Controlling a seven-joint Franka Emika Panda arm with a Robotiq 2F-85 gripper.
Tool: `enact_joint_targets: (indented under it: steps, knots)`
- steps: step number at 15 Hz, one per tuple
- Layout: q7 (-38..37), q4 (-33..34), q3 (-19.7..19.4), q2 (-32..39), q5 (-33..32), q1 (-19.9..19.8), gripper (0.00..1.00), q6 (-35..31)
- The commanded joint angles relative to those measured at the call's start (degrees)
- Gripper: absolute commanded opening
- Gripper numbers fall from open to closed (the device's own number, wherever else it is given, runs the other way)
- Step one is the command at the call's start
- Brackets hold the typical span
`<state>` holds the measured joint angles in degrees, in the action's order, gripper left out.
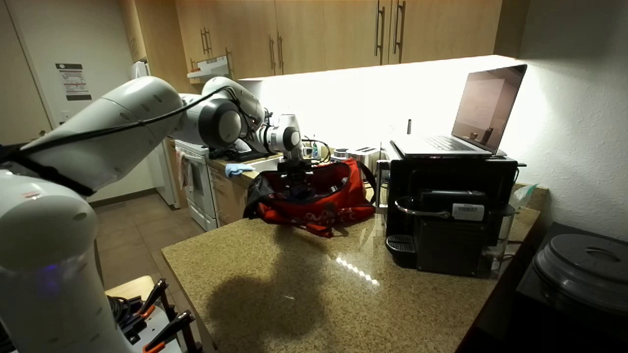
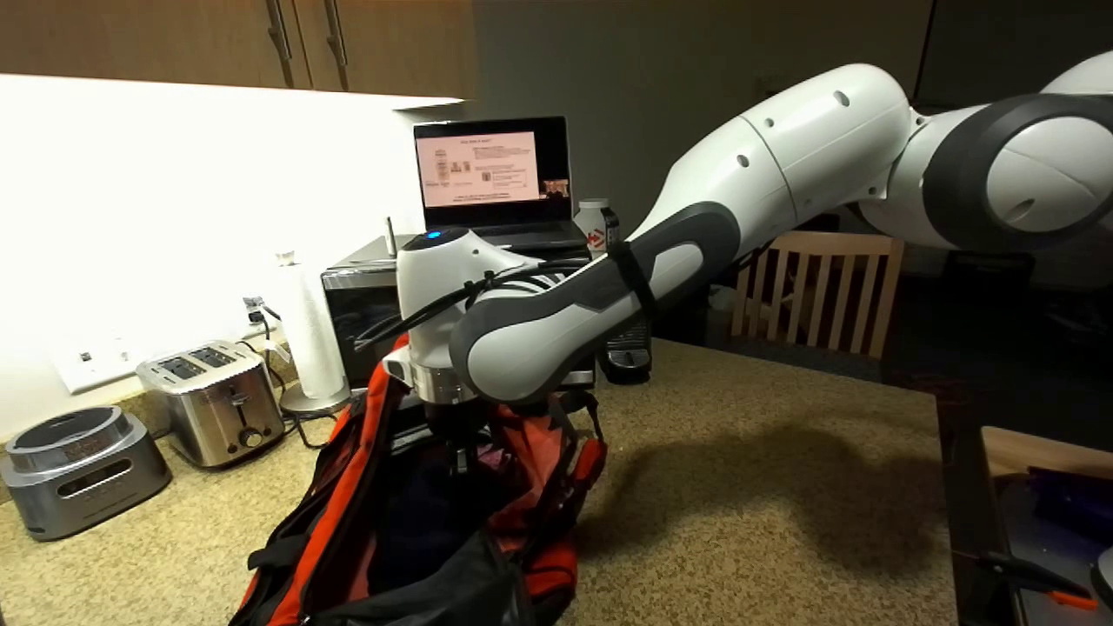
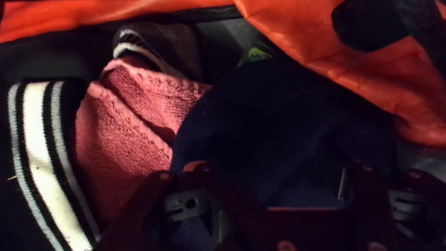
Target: Remove the head sock from the bag and put it on the counter
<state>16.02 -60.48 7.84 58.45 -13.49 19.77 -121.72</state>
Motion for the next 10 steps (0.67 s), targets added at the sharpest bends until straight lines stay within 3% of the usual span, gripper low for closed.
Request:
enact_joint_targets:
  steps: [1,6,10]
  knots:
    - [1.3,2.0,0.0,0.7,-0.1,0.0,0.41,2.1]
    - [0.3,3.1,-0.1,0.3,0.0,0.1,0.07,5.8]
    - [-0.2,4.5,-0.3,-0.3,-0.1,0.4,0.01,9.9]
